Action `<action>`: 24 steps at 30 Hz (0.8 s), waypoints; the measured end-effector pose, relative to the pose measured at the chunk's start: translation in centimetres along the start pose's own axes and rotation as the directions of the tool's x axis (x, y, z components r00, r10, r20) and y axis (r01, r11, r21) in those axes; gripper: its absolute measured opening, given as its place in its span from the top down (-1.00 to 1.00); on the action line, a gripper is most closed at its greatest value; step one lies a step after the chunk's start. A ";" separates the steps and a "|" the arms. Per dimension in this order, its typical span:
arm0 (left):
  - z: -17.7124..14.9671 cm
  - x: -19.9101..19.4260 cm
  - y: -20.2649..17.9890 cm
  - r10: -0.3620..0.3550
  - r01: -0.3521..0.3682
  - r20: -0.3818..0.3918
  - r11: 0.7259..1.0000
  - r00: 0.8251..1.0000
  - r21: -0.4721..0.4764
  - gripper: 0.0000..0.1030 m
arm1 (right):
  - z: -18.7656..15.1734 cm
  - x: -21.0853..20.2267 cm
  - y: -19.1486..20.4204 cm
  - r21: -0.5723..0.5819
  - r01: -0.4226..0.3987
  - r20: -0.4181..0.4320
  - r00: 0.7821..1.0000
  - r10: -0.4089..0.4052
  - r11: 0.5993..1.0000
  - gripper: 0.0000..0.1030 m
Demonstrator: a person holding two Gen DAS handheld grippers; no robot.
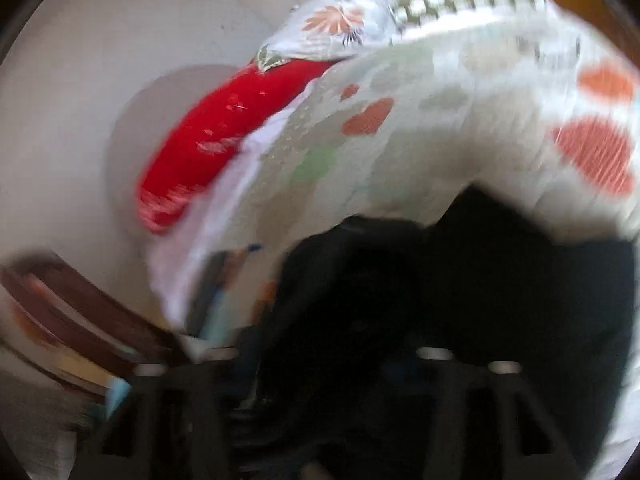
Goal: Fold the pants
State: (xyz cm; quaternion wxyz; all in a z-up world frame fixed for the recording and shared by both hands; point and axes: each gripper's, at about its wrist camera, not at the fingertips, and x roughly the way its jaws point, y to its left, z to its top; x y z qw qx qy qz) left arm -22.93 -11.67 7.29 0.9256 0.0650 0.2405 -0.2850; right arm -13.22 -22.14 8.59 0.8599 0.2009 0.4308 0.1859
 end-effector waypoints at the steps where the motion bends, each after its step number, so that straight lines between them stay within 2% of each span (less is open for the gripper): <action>1: 0.6 -0.2 -0.3 -0.019 0.019 0.012 1.000 1.000 0.000 0.72 | 0.0 -1.2 0.0 -0.017 0.005 0.032 0.999 -0.005 1.000 0.44; 3: 2.0 -0.9 -2.0 -0.064 0.063 0.051 0.998 0.997 0.031 0.72 | 0.0 -4.5 -0.5 -0.058 0.033 0.114 0.993 -0.026 0.998 0.46; 5: 2.7 -0.7 -3.7 -0.137 0.135 0.045 0.990 0.990 0.042 0.69 | -0.2 -7.0 -1.6 -0.055 0.057 0.148 0.988 -0.048 0.997 0.46; 7: 2.5 0.3 -4.4 -0.203 0.204 -0.015 0.979 0.979 0.027 0.66 | -0.9 -8.5 -3.4 -0.033 0.146 0.150 0.979 -0.140 0.989 0.46; 8: 1.9 1.0 -4.6 -0.258 0.259 -0.081 0.966 0.963 0.002 0.66 | -1.3 -8.4 -4.3 -0.024 0.192 0.137 0.973 -0.187 0.981 0.46; 10: 1.0 1.8 -4.4 -0.300 0.299 -0.157 0.954 0.941 -0.034 0.64 | -2.3 -7.3 -6.8 0.011 0.262 0.081 0.962 -0.262 0.965 0.46; 11: 0.5 1.8 -4.0 -0.300 0.296 -0.181 0.954 0.937 -0.052 0.61 | -2.7 -6.4 -7.8 0.025 0.291 0.048 0.955 -0.292 0.956 0.46; 12: 0.1 1.3 -3.2 -0.274 0.267 -0.181 0.962 0.945 -0.059 0.54 | -3.1 -5.2 -8.9 0.035 0.326 0.006 0.945 -0.326 0.945 0.41; 13: 0.0 0.9 -2.6 -0.265 0.259 -0.177 0.964 0.948 -0.061 0.51 | -3.3 -4.8 -9.4 0.035 0.349 -0.012 0.937 -0.348 0.937 0.21; 15: 0.1 -0.4 -0.6 -0.252 0.241 -0.160 0.967 0.954 -0.084 0.50 | -3.3 -5.2 -9.4 0.019 0.390 0.015 0.921 -0.390 0.921 -0.07; 16: 0.3 -0.9 0.1 -0.240 0.228 -0.151 0.969 0.959 -0.093 0.50 | -3.2 -6.2 -9.1 0.012 0.401 0.046 0.915 -0.402 0.916 -0.09; 17: 0.6 -1.1 0.7 -0.212 0.200 -0.142 0.975 0.967 -0.092 0.39 | -3.2 -7.0 -9.0 0.015 0.406 0.067 0.911 -0.406 0.914 -0.09; 18: 1.0 -1.0 1.1 -0.175 0.164 -0.134 0.983 0.975 -0.086 -0.03 | -3.1 -8.3 -8.7 0.030 0.425 0.101 0.899 -0.426 0.905 -0.09; 19: 1.4 -0.8 1.7 -0.134 0.124 -0.123 0.989 0.983 -0.081 -0.22 | -2.7 -9.0 -8.7 0.041 0.444 0.122 0.887 -0.445 0.895 -0.09; 20: 1.8 -0.6 2.2 -0.093 0.084 -0.102 0.993 0.990 -0.085 -0.30 | -2.8 -10.1 -8.3 0.049 0.465 0.152 0.871 -0.467 0.884 -0.09; 21: 2.1 -0.4 2.4 -0.081 0.072 -0.100 0.993 0.992 -0.093 -0.30 | -2.8 -10.7 -7.8 0.048 0.472 0.172 0.864 -0.473 0.880 -0.09; 22: 2.5 0.2 2.5 -0.080 0.069 -0.104 0.992 0.991 -0.101 -0.30 | -2.9 -11.3 -7.4 0.047 0.463 0.196 0.864 -0.463 0.885 -0.09; 24: 2.9 1.6 2.9 -0.066 0.055 -0.105 0.993 0.992 -0.102 -0.30 | -3.6 -11.6 -6.1 0.024 0.391 0.214 0.897 -0.387 0.920 -0.09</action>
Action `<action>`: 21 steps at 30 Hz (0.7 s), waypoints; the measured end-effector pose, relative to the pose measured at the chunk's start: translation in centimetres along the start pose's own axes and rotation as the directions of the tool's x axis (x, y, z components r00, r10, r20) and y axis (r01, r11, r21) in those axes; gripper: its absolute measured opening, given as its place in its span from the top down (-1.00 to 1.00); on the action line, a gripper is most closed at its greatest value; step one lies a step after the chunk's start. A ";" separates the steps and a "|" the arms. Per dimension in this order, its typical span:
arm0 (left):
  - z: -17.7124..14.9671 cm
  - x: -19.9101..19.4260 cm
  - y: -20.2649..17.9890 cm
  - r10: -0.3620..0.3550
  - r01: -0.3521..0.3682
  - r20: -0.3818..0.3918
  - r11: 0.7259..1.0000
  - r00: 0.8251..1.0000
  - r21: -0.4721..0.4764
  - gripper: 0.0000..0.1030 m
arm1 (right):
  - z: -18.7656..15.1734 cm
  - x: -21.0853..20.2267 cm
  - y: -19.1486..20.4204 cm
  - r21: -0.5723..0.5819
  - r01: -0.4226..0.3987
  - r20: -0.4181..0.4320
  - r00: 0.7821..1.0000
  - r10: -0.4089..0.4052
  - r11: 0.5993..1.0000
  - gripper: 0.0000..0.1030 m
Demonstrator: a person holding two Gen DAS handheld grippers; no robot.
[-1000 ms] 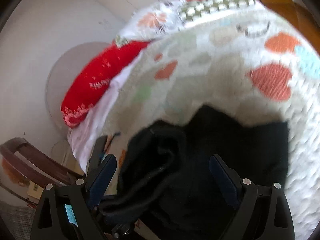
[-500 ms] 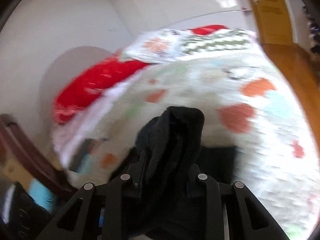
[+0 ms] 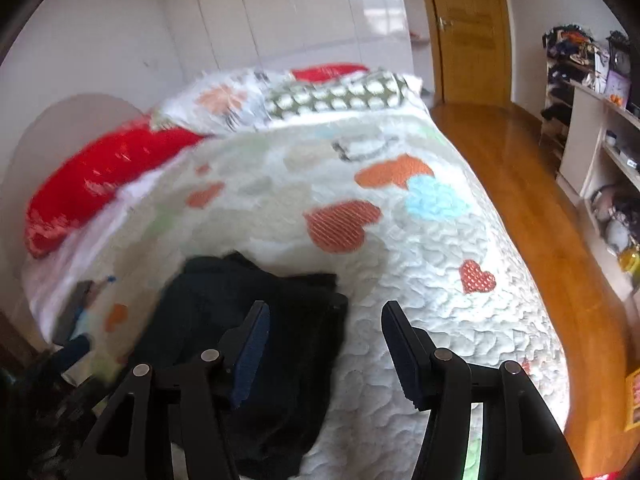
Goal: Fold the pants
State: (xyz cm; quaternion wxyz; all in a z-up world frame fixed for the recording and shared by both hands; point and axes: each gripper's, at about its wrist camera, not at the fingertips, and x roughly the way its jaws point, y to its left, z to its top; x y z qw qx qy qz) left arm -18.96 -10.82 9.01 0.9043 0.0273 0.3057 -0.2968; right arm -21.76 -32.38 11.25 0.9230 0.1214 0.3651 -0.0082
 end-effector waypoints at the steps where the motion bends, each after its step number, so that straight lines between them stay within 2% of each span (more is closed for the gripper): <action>1: 0.1 0.6 -0.1 0.019 -0.019 -0.004 1.000 1.000 0.005 -0.30 | -0.4 0.0 0.6 -0.012 -0.033 -0.016 0.999 0.033 0.999 -0.09; 3: 0.1 2.2 -0.5 0.036 -0.036 -0.034 0.999 0.999 0.013 -0.30 | -1.6 0.8 2.4 -0.071 -0.071 -0.068 0.996 0.066 0.995 -0.09; 4: 0.0 2.5 -0.7 0.030 -0.029 -0.044 1.000 0.999 0.010 -0.30 | -2.3 1.3 2.9 -0.095 -0.065 -0.091 0.994 0.056 0.993 -0.09; 6: -0.7 4.8 -1.0 0.053 -0.051 -0.118 0.999 0.992 0.018 -0.30 | -3.7 2.7 3.0 -0.116 -0.038 -0.164 0.986 0.018 0.992 -0.09; 8: -1.8 6.1 -1.0 0.080 -0.079 -0.172 0.997 0.982 0.018 -0.39 | -5.6 4.4 1.9 -0.106 0.010 -0.253 0.967 -0.036 0.994 -0.10; 9: -2.1 6.1 -1.0 0.073 -0.074 -0.165 0.997 0.984 0.000 -0.44 | -6.2 4.7 1.0 -0.054 0.008 -0.257 0.966 -0.022 0.999 -0.25; 11: -2.0 6.2 -0.4 0.055 -0.061 -0.164 0.997 0.985 -0.035 -0.46 | -6.1 4.4 -0.2 0.042 -0.019 -0.251 0.968 0.029 0.999 -0.29; 12: -1.8 6.2 -0.1 0.045 -0.054 -0.175 0.997 0.984 -0.048 -0.46 | -5.6 3.9 -0.2 0.049 -0.027 -0.240 0.970 0.038 0.998 -0.29; 16: -1.1 5.3 -0.3 0.077 -0.083 -0.157 0.996 0.985 -0.028 -0.46 | -3.4 1.9 1.0 -0.029 0.027 -0.133 0.991 -0.031 0.999 -0.29; 18: -0.9 5.0 -0.2 0.095 -0.100 -0.147 0.995 0.985 -0.030 -0.46 | -2.3 1.7 1.6 -0.026 0.013 -0.098 0.995 -0.015 1.000 -0.29; 21: -0.7 5.2 0.0 0.112 -0.118 -0.148 0.992 0.983 -0.036 -0.46 | -0.9 2.9 2.7 -0.049 -0.002 -0.091 0.996 -0.003 0.999 -0.29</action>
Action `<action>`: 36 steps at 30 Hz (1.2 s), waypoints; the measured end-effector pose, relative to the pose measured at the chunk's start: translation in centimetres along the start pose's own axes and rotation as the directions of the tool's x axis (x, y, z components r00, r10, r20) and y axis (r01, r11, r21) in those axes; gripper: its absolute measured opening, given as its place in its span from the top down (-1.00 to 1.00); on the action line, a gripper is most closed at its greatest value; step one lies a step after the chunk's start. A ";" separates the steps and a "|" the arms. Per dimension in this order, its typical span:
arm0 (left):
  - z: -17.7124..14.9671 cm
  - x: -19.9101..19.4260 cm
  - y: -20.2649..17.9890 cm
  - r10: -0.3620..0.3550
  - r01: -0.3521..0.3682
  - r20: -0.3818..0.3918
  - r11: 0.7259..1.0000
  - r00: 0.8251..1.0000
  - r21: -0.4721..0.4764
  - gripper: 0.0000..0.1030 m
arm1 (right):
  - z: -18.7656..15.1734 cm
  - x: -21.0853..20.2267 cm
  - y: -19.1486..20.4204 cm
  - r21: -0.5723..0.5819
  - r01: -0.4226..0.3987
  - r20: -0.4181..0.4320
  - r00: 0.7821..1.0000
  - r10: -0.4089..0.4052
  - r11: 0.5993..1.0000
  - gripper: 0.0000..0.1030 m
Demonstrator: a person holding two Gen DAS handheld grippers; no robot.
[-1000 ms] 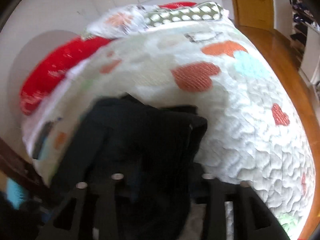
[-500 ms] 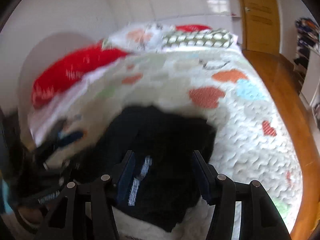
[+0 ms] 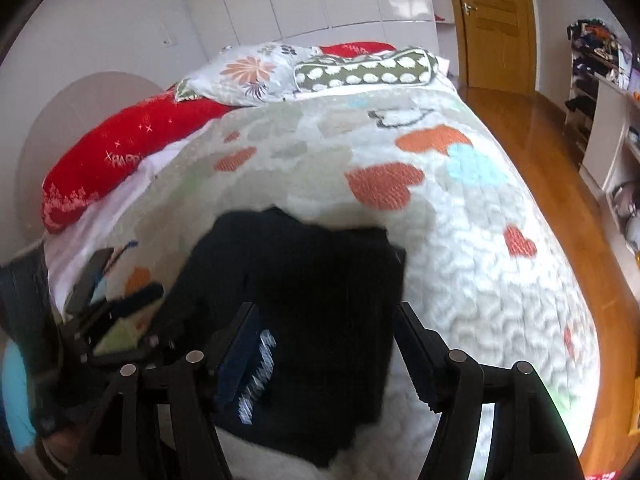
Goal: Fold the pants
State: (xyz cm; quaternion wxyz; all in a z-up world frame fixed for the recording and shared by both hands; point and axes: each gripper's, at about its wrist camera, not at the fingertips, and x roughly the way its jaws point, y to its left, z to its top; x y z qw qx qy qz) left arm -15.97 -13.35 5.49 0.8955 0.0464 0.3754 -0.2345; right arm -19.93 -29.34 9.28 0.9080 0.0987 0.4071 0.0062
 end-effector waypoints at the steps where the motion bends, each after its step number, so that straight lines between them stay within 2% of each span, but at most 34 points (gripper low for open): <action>1: 0.0 0.2 0.0 0.005 -0.005 -0.003 1.000 1.000 -0.001 -0.46 | 0.4 0.5 0.2 -0.011 -0.011 -0.002 1.000 0.011 1.000 -0.29; 3: -0.1 0.4 0.0 0.008 -0.008 -0.010 1.000 1.000 -0.010 -0.46 | 1.6 3.1 0.4 -0.010 -0.044 -0.050 0.998 0.043 0.999 -0.29; 5: -0.2 0.4 -0.1 0.013 -0.013 -0.007 1.000 1.000 -0.006 -0.46 | 1.8 5.8 -0.2 -0.009 0.011 -0.097 0.995 -0.012 1.000 -0.29; 6: -0.2 0.5 -0.3 0.016 -0.016 -0.008 1.000 1.000 -0.001 -0.47 | 1.6 6.9 -0.5 -0.015 0.042 -0.119 0.992 -0.044 0.999 -0.33; 8: -0.2 0.7 -0.5 0.028 -0.028 -0.010 1.000 1.000 0.003 -0.46 | 1.4 7.5 -0.9 -0.019 0.034 -0.108 0.994 -0.036 0.999 -0.49; 11: -0.1 0.9 -0.7 0.037 -0.037 -0.015 0.999 0.999 0.007 -0.46 | 1.0 6.3 -0.9 -0.035 0.019 -0.073 0.997 -0.021 0.999 -0.50; 14: 0.0 0.8 -0.9 0.048 -0.048 -0.018 0.999 0.999 0.011 -0.46 | 0.6 4.0 -1.7 0.015 0.004 -0.042 0.999 -0.003 1.000 -0.49; 18: 0.1 0.3 -0.8 0.059 -0.059 -0.015 0.998 0.998 0.009 -0.46 | 0.1 1.1 -1.7 0.012 0.032 -0.004 0.999 -0.032 0.999 -0.49; 21: 0.1 0.2 -0.6 0.061 -0.061 -0.012 0.998 0.998 0.003 -0.46 | -1.5 0.4 -1.9 0.043 0.017 -0.028 1.000 -0.015 0.999 -0.49; 25: -0.1 0.5 -0.5 0.050 -0.051 -0.019 0.999 0.999 -0.009 -0.46 | -3.9 2.5 -2.2 0.062 0.046 -0.121 0.992 -0.038 0.997 -0.49; 26: -0.2 0.6 -0.6 0.047 -0.048 -0.022 0.999 0.999 -0.007 -0.46 | -4.5 2.9 -2.4 0.073 0.030 -0.137 0.990 -0.019 0.997 -0.49; 31: -0.2 0.7 -0.4 0.025 -0.026 -0.028 1.000 0.999 -0.015 -0.48 | -4.9 2.4 -3.2 0.132 -0.034 -0.103 0.993 0.048 0.991 -0.49; 36: -0.1 0.1 0.2 0.002 -0.003 -0.030 1.000 1.000 -0.030 -0.48 | -4.6 0.5 -5.3 0.237 -0.108 0.006 0.994 0.110 0.965 -0.49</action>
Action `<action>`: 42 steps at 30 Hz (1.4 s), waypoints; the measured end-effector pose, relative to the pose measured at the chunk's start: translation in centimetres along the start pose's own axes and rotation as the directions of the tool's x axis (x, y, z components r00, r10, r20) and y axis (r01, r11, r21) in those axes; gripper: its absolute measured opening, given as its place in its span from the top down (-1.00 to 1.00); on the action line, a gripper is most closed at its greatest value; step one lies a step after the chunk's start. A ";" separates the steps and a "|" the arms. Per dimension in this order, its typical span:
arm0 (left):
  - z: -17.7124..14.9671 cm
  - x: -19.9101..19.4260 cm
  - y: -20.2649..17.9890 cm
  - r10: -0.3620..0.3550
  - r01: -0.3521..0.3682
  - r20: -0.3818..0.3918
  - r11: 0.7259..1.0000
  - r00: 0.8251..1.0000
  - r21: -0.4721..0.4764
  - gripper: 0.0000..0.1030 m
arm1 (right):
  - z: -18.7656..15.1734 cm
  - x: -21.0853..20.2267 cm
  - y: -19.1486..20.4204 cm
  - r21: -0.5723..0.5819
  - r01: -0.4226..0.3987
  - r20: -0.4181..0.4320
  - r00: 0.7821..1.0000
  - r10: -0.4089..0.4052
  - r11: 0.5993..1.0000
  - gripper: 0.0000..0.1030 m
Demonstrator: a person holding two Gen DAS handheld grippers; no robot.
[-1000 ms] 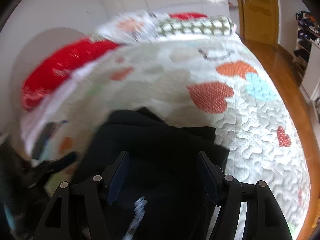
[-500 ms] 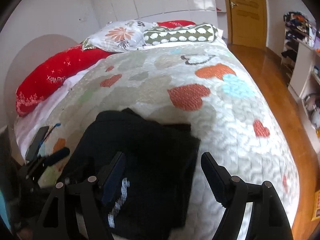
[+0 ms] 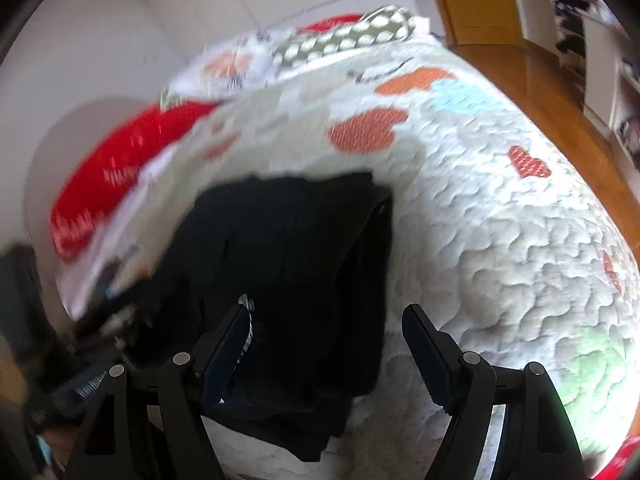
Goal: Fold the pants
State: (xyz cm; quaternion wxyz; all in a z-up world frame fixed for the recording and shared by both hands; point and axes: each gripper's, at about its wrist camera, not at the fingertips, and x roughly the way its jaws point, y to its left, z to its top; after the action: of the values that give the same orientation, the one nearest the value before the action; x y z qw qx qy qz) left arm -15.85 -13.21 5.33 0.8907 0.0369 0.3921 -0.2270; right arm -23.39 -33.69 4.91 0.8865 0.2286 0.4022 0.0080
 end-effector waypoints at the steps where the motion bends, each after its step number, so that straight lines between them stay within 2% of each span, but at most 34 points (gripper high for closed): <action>1: 0.0 -0.2 0.2 -0.007 0.007 0.002 1.000 1.000 -0.004 -0.48 | 0.2 -0.3 -0.4 0.019 -0.018 0.010 1.000 0.018 1.000 -0.50; 4: 0.3 -0.6 1.2 -0.048 0.048 0.005 0.998 0.999 -0.031 -0.48 | 0.3 0.2 -1.2 0.064 -0.043 -0.027 0.999 0.045 0.997 -0.52; 7: 0.7 -0.6 2.6 -0.118 0.117 -0.004 0.989 0.993 -0.096 -0.48 | 0.4 1.5 -1.3 0.069 -0.048 -0.072 0.996 0.053 0.996 -0.52; 11: 1.0 0.2 4.3 -0.173 0.167 -0.021 0.971 0.985 -0.174 -0.55 | 0.4 2.2 -0.7 0.050 -0.065 -0.076 0.995 0.069 0.997 -0.56; 15: 0.9 2.1 5.1 -0.236 0.216 -0.063 0.948 0.970 -0.235 -0.58 | 0.3 2.9 -0.8 0.066 -0.088 -0.063 0.994 0.092 0.994 -0.70; 18: 0.9 3.3 4.9 -0.272 0.239 -0.091 0.933 0.958 -0.269 -0.67 | 0.3 3.3 -0.9 0.088 -0.116 -0.044 0.992 0.121 0.989 -0.89; 21: 0.9 3.7 4.2 -0.264 0.233 -0.111 0.944 0.958 -0.235 -0.75 | 0.2 3.5 -0.4 0.066 -0.112 -0.038 0.993 0.115 0.991 -0.98; 25: 1.0 4.1 3.3 -0.239 0.214 -0.149 0.963 0.960 -0.165 -0.82 | 0.1 3.8 0.3 0.029 -0.076 -0.024 0.997 0.076 0.997 -1.00; 26: 1.0 4.3 3.3 -0.242 0.218 -0.153 0.962 0.958 -0.162 -0.92 | 0.0 3.7 0.4 0.032 -0.072 -0.011 0.997 0.073 0.997 -1.00; 27: 0.8 4.6 3.0 -0.251 0.228 -0.169 0.963 0.953 -0.147 -0.98 | -0.1 3.8 0.4 0.029 -0.072 -0.003 0.997 0.072 0.997 -0.98; 29: 0.6 4.7 2.6 -0.234 0.217 -0.162 0.969 0.959 -0.118 -0.98 | -0.2 3.8 0.8 0.001 -0.060 -0.001 0.998 0.060 0.998 -0.88; 31: 0.4 4.6 2.3 -0.222 0.208 -0.154 0.973 0.963 -0.102 -0.98 | -0.3 3.9 1.0 -0.015 -0.060 0.001 0.998 0.060 0.998 -0.63; 33: 0.4 4.7 2.3 -0.221 0.206 -0.158 0.973 0.962 -0.101 -0.98 | -0.4 3.9 1.1 -0.029 -0.053 0.000 0.999 0.053 0.998 -0.50; 34: 0.5 4.7 2.4 -0.223 0.208 -0.159 0.972 0.962 -0.105 -0.98 | -0.4 3.9 1.2 -0.037 -0.059 -0.001 0.998 0.059 0.998 -0.33; 35: 0.5 4.7 2.5 -0.222 0.206 -0.157 0.972 0.962 -0.112 -0.96 | -0.4 3.8 1.2 -0.042 -0.075 0.000 0.997 0.075 0.996 -0.23; 36: 0.4 4.4 2.6 -0.217 0.201 -0.145 0.972 0.965 -0.119 -0.80 | -0.4 3.8 1.4 -0.048 -0.097 -0.004 0.995 0.097 0.994 -0.06; 37: 0.4 4.3 2.5 -0.224 0.209 -0.136 0.970 0.965 -0.122 -0.67 | -0.5 3.8 1.5 -0.058 -0.104 -0.006 0.995 0.104 0.993 0.00; 38: 0.4 3.8 2.2 -0.256 0.241 -0.123 0.963 0.959 -0.120 -0.29 | -0.5 3.8 1.7 -0.071 -0.101 -0.005 0.995 0.101 0.992 0.02; 42: 0.4 2.7 0.9 -0.213 0.208 -0.094 0.976 0.972 -0.066 0.04 | -0.4 3.3 2.3 -0.092 -0.121 0.007 0.992 0.122 0.988 0.19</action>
State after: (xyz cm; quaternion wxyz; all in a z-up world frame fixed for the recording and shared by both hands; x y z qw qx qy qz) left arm -13.56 -13.56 3.58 0.8415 -0.0186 0.4442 -0.3070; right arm -21.00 -30.81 3.30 0.8966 0.2118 0.3809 0.0790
